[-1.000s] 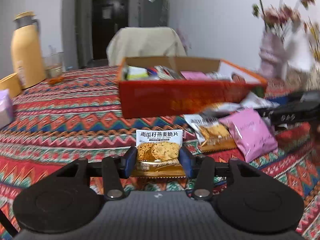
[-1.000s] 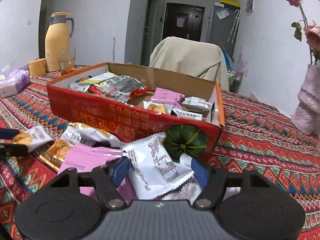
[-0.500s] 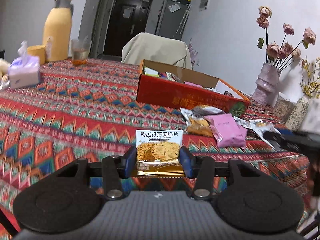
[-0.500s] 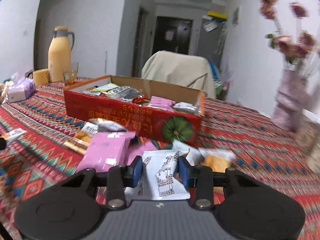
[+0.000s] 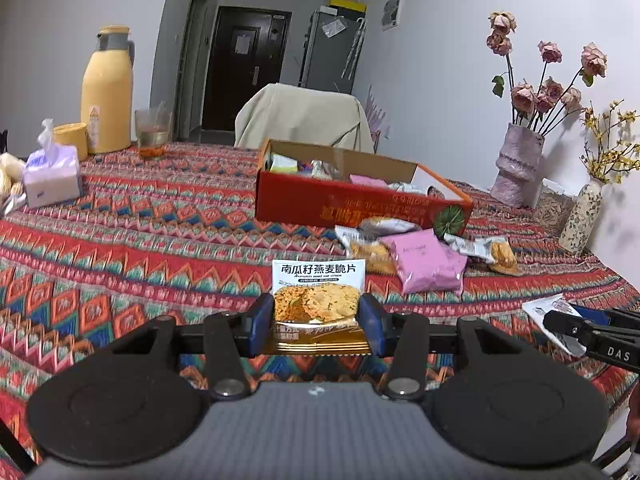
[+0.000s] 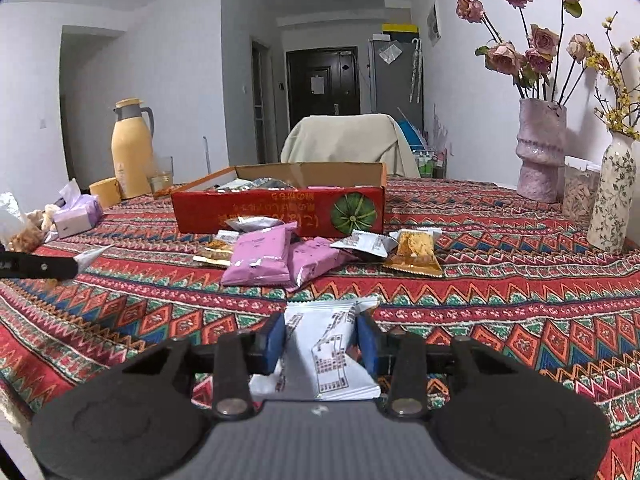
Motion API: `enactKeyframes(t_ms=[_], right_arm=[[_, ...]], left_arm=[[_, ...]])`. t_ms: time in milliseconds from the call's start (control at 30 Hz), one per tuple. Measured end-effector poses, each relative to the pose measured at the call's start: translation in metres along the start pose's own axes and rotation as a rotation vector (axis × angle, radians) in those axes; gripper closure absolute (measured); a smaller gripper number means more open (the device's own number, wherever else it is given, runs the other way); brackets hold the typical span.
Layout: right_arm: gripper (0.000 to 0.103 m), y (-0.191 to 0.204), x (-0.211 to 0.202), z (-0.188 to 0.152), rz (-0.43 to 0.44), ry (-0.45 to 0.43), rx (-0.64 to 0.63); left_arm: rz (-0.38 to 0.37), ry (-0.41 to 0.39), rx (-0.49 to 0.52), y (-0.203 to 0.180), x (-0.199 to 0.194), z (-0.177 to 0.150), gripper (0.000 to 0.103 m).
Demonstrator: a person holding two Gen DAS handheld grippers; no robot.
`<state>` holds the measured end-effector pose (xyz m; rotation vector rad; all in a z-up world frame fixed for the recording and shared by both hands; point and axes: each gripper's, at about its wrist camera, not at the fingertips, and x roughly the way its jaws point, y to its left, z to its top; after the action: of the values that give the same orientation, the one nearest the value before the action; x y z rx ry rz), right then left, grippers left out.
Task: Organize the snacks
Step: 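Carry both packets into the box and open both tools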
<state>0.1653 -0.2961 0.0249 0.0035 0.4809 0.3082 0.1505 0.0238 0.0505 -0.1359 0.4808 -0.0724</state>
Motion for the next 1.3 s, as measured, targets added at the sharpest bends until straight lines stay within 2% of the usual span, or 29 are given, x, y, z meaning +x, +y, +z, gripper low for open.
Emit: enactKeyframes(t_ms=[133, 233, 400, 500, 567, 767, 933, 1033, 1133, 1300], right_arm=[[0.065, 0.005, 0.01, 0.023, 0.077, -0.026, -0.042], [0.065, 0.005, 0.022, 0.063, 0.125, -0.077, -0.086], [0.065, -0.009, 0.08, 0.14, 0.121, -0.097, -0.109], [0.065, -0.024, 0.131, 0.173, 0.137, -0.037, -0.064], [0.064, -0.031, 0.164, 0.185, 0.106, 0.004, -0.065], [0.064, -0.038, 0.244, 0.18, 0.021, 0.11, -0.09], [0.064, -0.028, 0.264, 0.16, -0.052, 0.15, -0.152], [0.058, -0.027, 0.264, 0.155, -0.079, 0.158, -0.168], [0.044, -0.032, 0.248, 0.163, -0.074, 0.124, -0.145], [0.042, -0.03, 0.205, 0.183, -0.078, 0.051, -0.143]], left_arm=[[-0.041, -0.077, 0.056, -0.006, 0.017, 0.048, 0.055], [-0.036, -0.112, 0.083, -0.011, 0.046, 0.096, 0.055], [-0.016, -0.079, 0.082, -0.019, 0.114, 0.155, 0.055], [0.006, -0.04, 0.095, -0.023, 0.159, 0.168, 0.055], [0.034, -0.011, 0.119, -0.026, 0.187, 0.165, 0.055], [0.079, 0.081, 0.166, -0.028, 0.246, 0.144, 0.055], [0.036, 0.125, 0.169, -0.022, 0.25, 0.128, 0.053], [0.026, 0.126, 0.168, -0.02, 0.242, 0.13, 0.051], [0.024, 0.109, 0.159, -0.019, 0.225, 0.14, 0.048], [0.008, 0.05, 0.156, -0.02, 0.178, 0.157, 0.043]])
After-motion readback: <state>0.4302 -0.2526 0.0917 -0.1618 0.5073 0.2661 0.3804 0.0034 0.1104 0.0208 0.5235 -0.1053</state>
